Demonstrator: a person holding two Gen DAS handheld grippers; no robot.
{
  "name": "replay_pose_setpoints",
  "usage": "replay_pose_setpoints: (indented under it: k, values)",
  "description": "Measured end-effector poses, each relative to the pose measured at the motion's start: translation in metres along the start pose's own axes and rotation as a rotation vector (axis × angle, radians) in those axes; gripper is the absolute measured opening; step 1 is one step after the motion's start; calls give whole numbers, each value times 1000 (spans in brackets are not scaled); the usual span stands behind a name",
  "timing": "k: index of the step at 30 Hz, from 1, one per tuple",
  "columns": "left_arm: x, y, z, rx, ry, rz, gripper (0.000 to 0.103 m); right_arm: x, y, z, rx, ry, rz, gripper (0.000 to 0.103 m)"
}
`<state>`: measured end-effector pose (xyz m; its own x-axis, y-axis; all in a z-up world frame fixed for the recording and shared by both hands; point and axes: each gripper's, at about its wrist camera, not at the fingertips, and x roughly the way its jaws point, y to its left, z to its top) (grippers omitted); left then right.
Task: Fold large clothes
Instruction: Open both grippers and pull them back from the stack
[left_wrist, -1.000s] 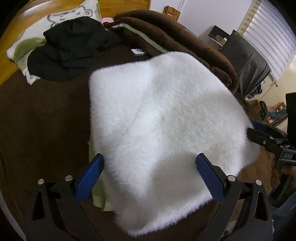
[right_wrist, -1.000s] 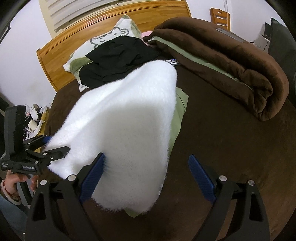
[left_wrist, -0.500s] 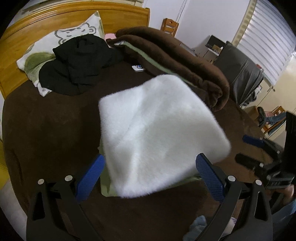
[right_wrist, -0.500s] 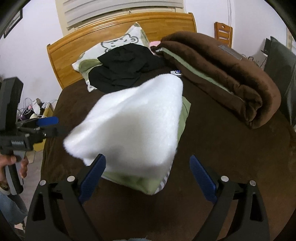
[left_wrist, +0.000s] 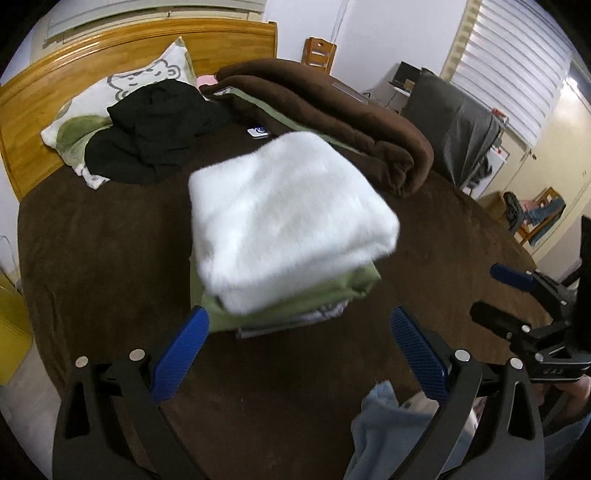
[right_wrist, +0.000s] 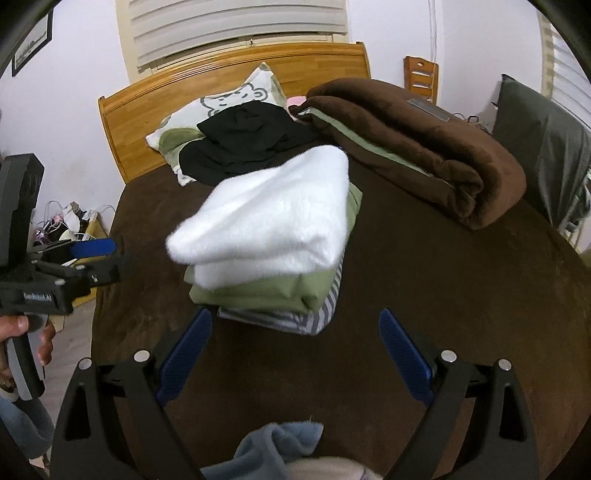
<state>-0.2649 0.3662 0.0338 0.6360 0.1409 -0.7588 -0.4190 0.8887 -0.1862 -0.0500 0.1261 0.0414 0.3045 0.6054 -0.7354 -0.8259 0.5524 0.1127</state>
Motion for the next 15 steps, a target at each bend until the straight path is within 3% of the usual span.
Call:
replay_pose_setpoints:
  k: [9,15]
  values:
    - [-18,-32,-39,85,-9,98,96,-23,12,-37,16,-22,-3,91]
    - [-22,-36,-61,45,-36,153,96,-26,16,-50,-8,-31,-37,91]
